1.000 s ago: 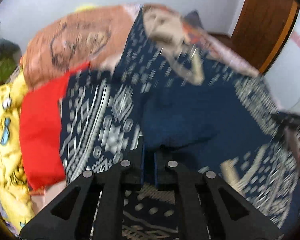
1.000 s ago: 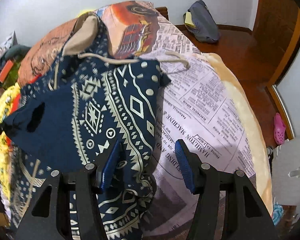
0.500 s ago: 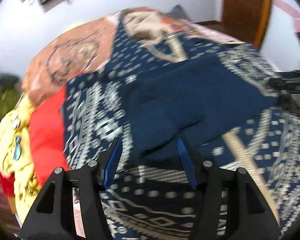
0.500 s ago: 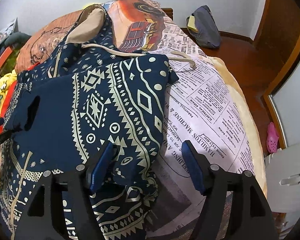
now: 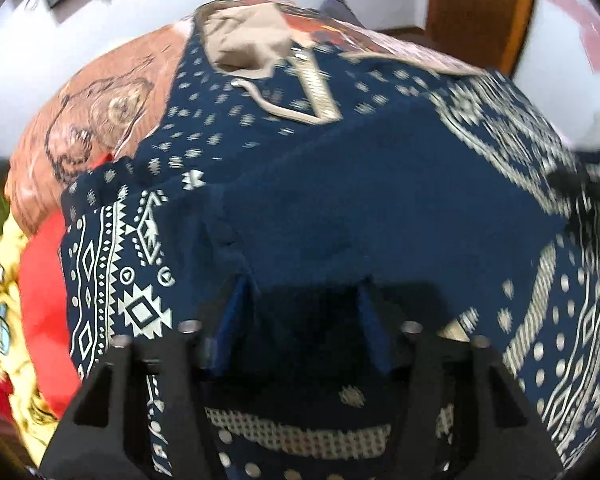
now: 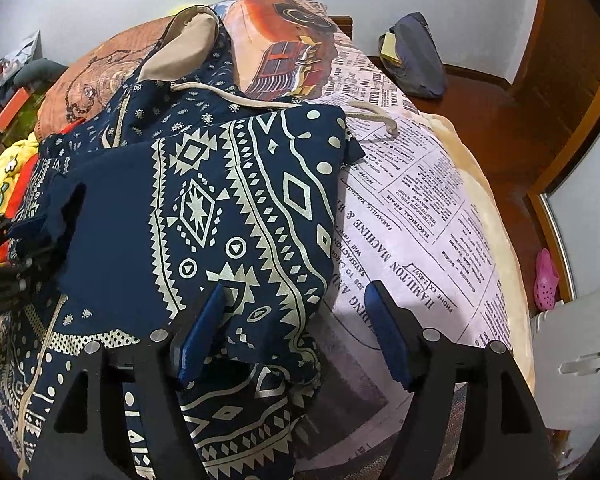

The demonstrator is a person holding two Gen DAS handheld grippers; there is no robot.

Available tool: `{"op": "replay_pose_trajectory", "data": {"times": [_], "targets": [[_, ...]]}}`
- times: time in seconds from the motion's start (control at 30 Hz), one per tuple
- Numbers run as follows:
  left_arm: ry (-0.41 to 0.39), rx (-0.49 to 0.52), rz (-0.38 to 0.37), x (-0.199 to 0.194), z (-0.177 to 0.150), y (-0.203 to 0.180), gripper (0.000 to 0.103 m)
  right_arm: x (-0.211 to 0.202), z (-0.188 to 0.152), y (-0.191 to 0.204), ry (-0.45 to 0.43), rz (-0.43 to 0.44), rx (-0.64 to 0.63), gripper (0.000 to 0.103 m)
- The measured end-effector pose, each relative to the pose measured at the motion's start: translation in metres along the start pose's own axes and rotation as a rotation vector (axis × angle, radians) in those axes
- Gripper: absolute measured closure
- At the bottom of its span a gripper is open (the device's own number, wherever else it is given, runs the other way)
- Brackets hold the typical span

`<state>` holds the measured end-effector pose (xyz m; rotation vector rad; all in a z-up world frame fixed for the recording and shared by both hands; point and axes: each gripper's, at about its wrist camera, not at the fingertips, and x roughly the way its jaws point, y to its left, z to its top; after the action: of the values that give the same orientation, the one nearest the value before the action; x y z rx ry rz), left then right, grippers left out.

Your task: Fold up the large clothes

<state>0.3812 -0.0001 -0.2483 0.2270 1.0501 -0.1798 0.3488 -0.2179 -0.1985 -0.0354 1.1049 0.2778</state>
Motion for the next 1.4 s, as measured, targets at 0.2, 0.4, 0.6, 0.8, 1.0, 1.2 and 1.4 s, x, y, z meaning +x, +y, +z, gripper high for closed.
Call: {"op": "replay_pose_trajectory", "data": {"times": [0.2, 0.4, 0.6, 0.8, 1.0, 1.2, 1.4], "targets": [[-0.08, -0.223, -0.037, -0.026, 0.005, 0.052, 0.089, 0.0, 0.0, -0.001, -0.002, 0.01, 0.003, 0.034], [-0.191, -0.462, -0.129, -0.071, -0.016, 0.121, 0.091, 0.001, 0.0, -0.001, 0.001, 0.002, 0.001, 0.034], [-0.184, -0.537, -0.145, -0.074, -0.044, 0.154, 0.092, -0.003, 0.008, -0.005, 0.0, 0.015, 0.044, 0.034], [-0.066, -0.551, -0.043, -0.048, -0.067, 0.162, 0.089, 0.004, 0.008, -0.003, 0.014, 0.006, 0.047, 0.034], [-0.015, -0.502, 0.06, -0.041, -0.086, 0.166, 0.062, 0.005, 0.008, 0.003, 0.015, -0.027, 0.011, 0.034], [0.037, -0.393, 0.195, -0.047, -0.101, 0.165, 0.052, -0.002, 0.006, -0.001, 0.023, -0.052, -0.009, 0.034], [-0.009, -0.338, 0.168, -0.076, -0.104, 0.157, 0.044, -0.034, -0.002, -0.008, -0.025, -0.08, -0.032, 0.034]]}}
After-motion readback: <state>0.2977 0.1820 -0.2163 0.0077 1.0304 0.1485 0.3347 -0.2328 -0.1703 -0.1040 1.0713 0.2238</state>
